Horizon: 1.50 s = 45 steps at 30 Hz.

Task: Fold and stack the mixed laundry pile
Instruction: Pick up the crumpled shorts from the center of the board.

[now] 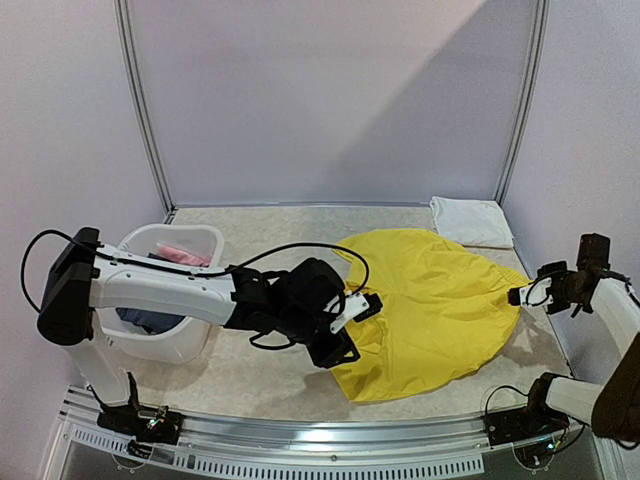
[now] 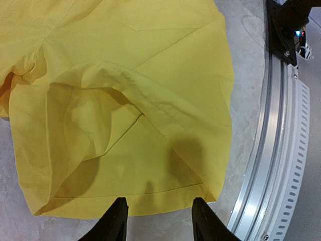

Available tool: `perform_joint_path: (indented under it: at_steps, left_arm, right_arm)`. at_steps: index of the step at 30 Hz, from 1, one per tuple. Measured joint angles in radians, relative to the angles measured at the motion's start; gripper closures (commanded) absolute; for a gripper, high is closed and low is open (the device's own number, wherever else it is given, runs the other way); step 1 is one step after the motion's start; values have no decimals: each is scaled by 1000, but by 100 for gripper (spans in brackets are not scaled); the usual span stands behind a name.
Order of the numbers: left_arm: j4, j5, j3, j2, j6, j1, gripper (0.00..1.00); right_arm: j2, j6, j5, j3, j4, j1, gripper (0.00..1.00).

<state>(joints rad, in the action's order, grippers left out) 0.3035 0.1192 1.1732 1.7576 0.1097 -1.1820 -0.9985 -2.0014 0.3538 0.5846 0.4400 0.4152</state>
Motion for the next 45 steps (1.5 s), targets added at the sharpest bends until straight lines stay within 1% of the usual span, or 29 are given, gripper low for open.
perform_joint_path:
  at_steps: [2,5,9,14,19,26,34,38,40,43,45]
  left_arm:
    - [-3,3,0,0,2,0,54]
    - [-28,32,1,6,20,0,52]
    - [-60,75,12,47,75,-2,50]
    - [-92,122,11,113,167,-4,50]
    - [-82,145,27,174,218,-6,50]
    - [-48,163,49,220,246,-7,47]
    - [-35,233,49,228,257,-8,49]
    - [-36,275,49,238,259,-8,53]
    - [-36,294,49,240,258,-8,58]
    - [-37,314,49,240,259,-8,73]
    - [-36,325,49,240,256,-8,84]
  right_arm:
    - [80,-1,27,82,156,-1,100]
    - [131,-2,51,192,336,-11,100]
    - [136,-2,50,215,436,-17,100]
    - [140,-2,32,177,482,-17,100]
    - [155,-2,23,152,490,-17,100]
    - [156,-2,22,151,491,-17,100]
    - [156,-2,23,136,486,-17,100]
    - [156,-2,23,134,485,-17,100]
    - [156,-2,22,134,483,-17,100]
    - [156,-2,22,134,480,-17,100]
    - [156,-2,22,134,479,-17,100]
